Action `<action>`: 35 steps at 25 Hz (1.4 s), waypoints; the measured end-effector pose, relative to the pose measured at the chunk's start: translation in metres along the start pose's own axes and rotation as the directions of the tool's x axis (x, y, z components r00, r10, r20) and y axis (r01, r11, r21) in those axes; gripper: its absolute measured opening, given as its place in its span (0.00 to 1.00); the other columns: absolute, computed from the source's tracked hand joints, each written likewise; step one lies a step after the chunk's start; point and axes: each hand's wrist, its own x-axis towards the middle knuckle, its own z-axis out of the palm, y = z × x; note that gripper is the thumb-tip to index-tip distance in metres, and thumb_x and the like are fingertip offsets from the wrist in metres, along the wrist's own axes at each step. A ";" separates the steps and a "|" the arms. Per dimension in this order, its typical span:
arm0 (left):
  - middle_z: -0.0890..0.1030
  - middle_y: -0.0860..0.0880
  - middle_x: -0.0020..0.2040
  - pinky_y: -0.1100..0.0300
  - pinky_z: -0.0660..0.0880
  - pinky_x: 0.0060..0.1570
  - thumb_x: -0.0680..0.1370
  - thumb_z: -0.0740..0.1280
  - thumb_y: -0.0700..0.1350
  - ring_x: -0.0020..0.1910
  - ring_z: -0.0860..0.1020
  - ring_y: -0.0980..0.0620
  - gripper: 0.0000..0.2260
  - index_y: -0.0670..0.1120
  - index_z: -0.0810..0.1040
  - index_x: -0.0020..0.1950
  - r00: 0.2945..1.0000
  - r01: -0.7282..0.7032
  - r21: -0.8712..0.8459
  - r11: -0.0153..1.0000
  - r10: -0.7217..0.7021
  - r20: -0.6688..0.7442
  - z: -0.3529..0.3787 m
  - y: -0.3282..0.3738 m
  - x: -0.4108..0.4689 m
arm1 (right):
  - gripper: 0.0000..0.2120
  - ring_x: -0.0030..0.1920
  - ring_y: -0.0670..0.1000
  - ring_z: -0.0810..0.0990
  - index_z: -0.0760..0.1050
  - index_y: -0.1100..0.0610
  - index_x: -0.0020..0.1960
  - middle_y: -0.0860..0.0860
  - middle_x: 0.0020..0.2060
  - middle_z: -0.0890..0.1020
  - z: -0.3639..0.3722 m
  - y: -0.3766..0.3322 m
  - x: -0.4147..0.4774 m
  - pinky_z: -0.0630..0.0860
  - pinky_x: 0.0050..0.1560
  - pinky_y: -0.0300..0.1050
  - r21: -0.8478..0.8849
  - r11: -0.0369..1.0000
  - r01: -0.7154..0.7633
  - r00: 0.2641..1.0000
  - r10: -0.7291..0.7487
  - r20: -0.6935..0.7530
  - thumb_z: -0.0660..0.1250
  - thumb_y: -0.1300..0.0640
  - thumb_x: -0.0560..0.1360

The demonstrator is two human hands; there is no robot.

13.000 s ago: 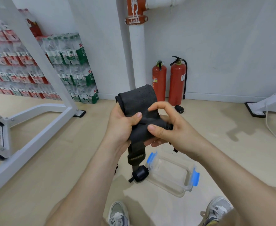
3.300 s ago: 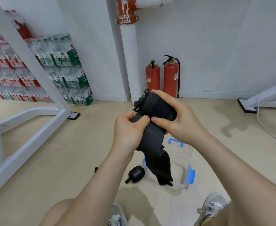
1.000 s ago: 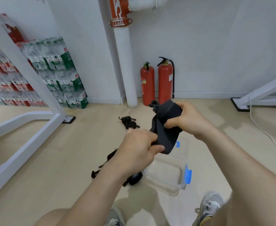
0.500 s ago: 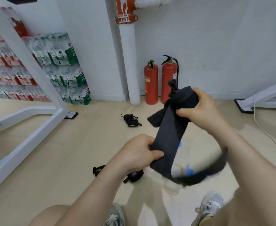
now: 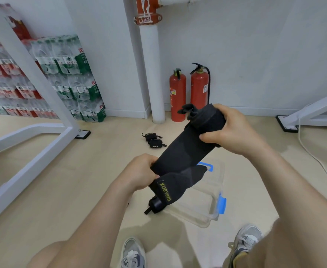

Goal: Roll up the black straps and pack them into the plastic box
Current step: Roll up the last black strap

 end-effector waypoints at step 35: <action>0.81 0.44 0.38 0.49 0.74 0.40 0.69 0.64 0.74 0.38 0.80 0.47 0.37 0.38 0.78 0.45 0.953 -0.236 -0.580 0.780 0.069 -0.295 0.009 0.075 -0.030 | 0.20 0.43 0.45 0.78 0.70 0.55 0.52 0.49 0.44 0.79 0.052 0.001 -0.011 0.75 0.44 0.37 0.076 0.970 0.233 0.971 -0.228 -0.065 0.78 0.58 0.68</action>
